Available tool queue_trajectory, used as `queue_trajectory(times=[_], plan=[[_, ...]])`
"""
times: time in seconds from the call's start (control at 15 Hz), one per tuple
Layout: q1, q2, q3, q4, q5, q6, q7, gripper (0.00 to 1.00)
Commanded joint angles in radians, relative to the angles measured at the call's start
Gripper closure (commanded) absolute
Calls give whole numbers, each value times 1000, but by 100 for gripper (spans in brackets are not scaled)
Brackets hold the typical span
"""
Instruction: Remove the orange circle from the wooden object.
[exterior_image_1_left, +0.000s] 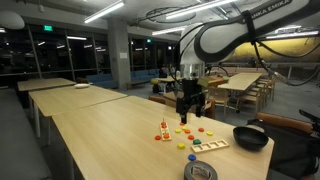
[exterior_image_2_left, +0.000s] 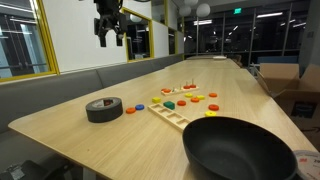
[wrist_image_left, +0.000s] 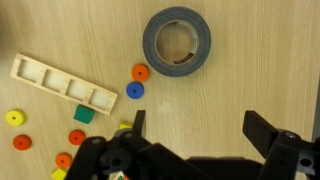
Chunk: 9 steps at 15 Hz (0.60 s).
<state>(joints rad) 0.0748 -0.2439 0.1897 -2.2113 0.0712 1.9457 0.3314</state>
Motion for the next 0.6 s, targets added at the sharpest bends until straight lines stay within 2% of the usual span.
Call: queue_trajectory(times=[0.0,0.27,0.53], plan=[[12,105,6,-4,20,174,100,0],[20,271,4,0,-66,344,204,0],[38,448,-45,51,-152,455,278,0]])
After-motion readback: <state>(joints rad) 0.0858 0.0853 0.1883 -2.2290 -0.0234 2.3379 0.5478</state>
